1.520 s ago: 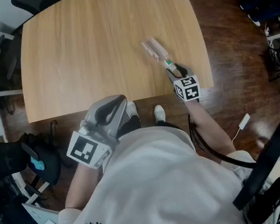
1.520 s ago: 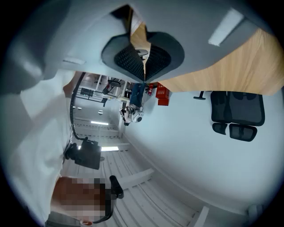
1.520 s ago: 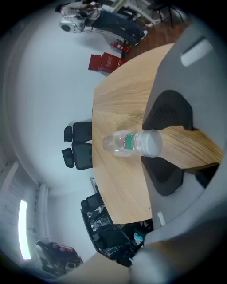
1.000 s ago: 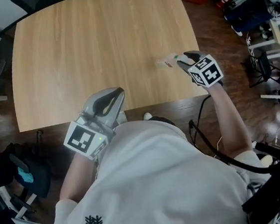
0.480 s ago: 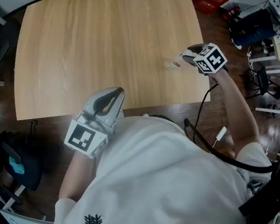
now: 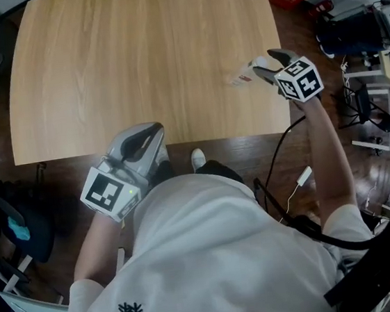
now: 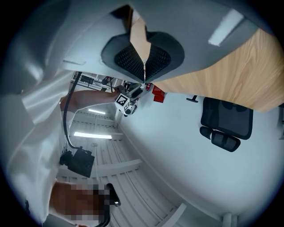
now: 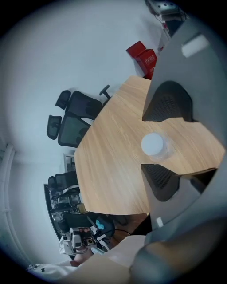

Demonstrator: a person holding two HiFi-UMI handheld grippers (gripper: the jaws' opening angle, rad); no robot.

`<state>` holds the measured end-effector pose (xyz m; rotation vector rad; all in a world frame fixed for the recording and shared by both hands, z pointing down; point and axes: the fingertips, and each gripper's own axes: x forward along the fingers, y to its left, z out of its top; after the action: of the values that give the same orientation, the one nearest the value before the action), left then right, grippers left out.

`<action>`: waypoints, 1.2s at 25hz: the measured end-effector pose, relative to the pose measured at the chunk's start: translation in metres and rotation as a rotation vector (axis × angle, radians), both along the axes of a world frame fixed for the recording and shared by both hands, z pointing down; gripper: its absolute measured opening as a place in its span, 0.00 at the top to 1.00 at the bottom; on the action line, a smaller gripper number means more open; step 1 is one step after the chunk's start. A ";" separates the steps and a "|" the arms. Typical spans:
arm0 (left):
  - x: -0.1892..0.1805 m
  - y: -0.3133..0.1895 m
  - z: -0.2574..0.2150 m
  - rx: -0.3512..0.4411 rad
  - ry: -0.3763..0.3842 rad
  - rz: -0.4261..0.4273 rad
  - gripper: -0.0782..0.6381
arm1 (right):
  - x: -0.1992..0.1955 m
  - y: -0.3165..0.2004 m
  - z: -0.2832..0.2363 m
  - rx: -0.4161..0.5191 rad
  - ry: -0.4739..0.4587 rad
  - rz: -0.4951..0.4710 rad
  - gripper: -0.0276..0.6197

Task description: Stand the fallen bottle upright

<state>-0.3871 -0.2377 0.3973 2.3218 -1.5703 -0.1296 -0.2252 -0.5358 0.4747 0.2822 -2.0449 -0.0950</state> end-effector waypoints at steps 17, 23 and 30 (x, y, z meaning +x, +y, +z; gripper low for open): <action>0.175 0.061 -0.027 0.042 -0.160 -0.077 0.88 | 0.175 0.183 -0.069 0.052 -0.458 0.012 0.50; 0.255 0.134 -0.032 -0.027 -0.226 -0.071 0.88 | 0.241 0.266 -0.069 0.008 -0.547 -0.002 0.50; 0.293 0.172 -0.053 0.000 -0.237 -0.070 0.88 | 0.273 0.322 -0.095 -0.002 -0.652 0.014 0.51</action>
<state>-0.0940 -0.0661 0.3440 2.3538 -1.7623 0.1347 0.0480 -0.2137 0.3796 0.3584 -2.6883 0.0125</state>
